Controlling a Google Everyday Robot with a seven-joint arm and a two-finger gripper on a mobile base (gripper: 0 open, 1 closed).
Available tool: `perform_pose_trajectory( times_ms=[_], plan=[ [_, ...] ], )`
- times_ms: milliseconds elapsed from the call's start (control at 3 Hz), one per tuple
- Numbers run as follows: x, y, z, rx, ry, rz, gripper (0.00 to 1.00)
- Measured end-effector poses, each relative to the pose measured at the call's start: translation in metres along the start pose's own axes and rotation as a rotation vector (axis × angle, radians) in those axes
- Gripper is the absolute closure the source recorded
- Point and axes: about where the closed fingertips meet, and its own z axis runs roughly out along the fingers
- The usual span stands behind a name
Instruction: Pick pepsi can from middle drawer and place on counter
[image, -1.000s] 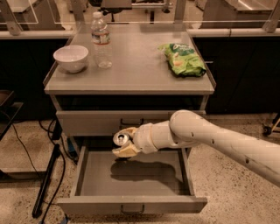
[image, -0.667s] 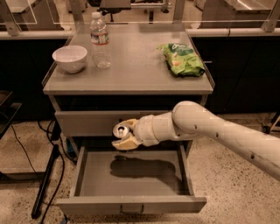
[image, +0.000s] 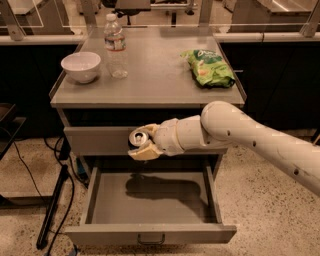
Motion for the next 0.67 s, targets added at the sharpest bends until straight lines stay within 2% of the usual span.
perform_pose_trajectory(
  times_ms=[333, 667],
  plan=[
    [-0.018, -0.009, -0.013, 0.003, -0.022, -0.011, 1.00],
    [-0.062, -0.032, -0.044, 0.036, -0.030, -0.073, 1.00]
  ],
)
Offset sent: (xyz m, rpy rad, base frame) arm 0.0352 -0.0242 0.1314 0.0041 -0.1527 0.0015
